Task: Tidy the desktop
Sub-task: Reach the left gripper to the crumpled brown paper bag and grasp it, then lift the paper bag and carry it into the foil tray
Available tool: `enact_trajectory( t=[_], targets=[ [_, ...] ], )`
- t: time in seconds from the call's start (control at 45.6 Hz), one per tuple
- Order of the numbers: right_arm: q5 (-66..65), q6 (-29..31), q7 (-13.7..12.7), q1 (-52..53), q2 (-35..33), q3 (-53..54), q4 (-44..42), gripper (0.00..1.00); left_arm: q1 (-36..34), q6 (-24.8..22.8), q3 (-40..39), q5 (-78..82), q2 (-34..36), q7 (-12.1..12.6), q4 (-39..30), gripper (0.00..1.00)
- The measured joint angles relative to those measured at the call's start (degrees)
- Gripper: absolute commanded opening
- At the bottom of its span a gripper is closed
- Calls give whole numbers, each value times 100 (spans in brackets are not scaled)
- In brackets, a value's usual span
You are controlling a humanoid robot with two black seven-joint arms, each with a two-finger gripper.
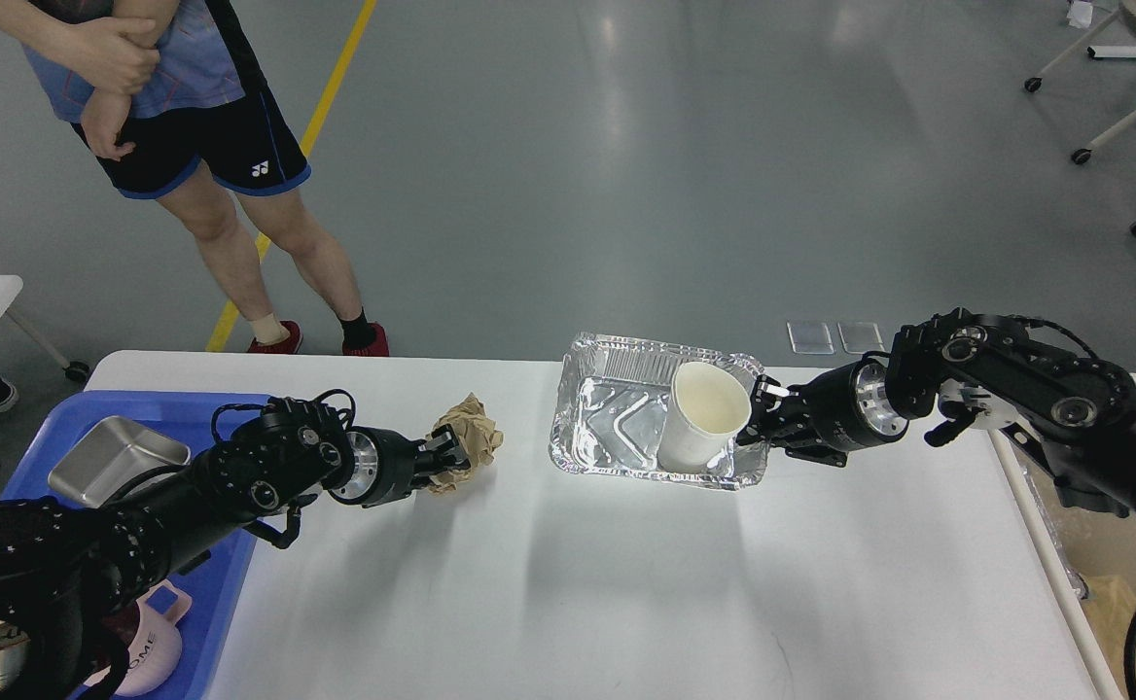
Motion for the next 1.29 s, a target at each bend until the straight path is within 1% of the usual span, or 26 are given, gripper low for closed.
enact_trajectory(
  t=[0.241,0.307,0.373,0.438,0.526,0.68,0.811,0.943,1.074,1.118,1.206,1.293],
  targets=[
    [0,-21,0,-4,6,0,0,0,-391,-160,-6,1,191,24,-58,0],
    [0,-25,0,-5,6,0,0,0,-533,-271,-16,1,388,37,-167,0],
    [0,-26,0,-5,-3,0,0,0,-683,-425,-19,-9,713,86,-447,0],
    [1,-26,0,-5,-24,0,0,0,-839,-617,-27,-15,1226,160,-960,1],
    [1,-27,2,-5,-42,0,-1,0,-999,-806,-50,-22,2191,253,-2051,2],
    [1,-27,3,-5,-35,26,-1,0,-1211,-886,-81,-22,3916,350,-4099,2],
    [1,-27,2,-3,-36,125,-1,0,-1507,-1024,-110,-48,5199,362,-5435,2],
    [3,-27,-5,5,-51,147,-1,0,-1844,-1364,-185,-68,6248,363,-6167,2],
    [3,-27,-5,9,-53,155,-1,0,-1958,-1804,-464,-84,7057,355,-6514,2],
    [3,-27,-5,10,-50,157,-3,0,-1965,-2048,-692,-93,7445,342,-6663,2],
    [3,-27,-5,10,-41,159,-8,0,-1967,-2329,-942,-102,7892,319,-6816,3],
    [2,-27,-5,10,-36,159,-10,0,-1967,-2532,-1116,-109,8173,307,-6871,3]
  ],
)
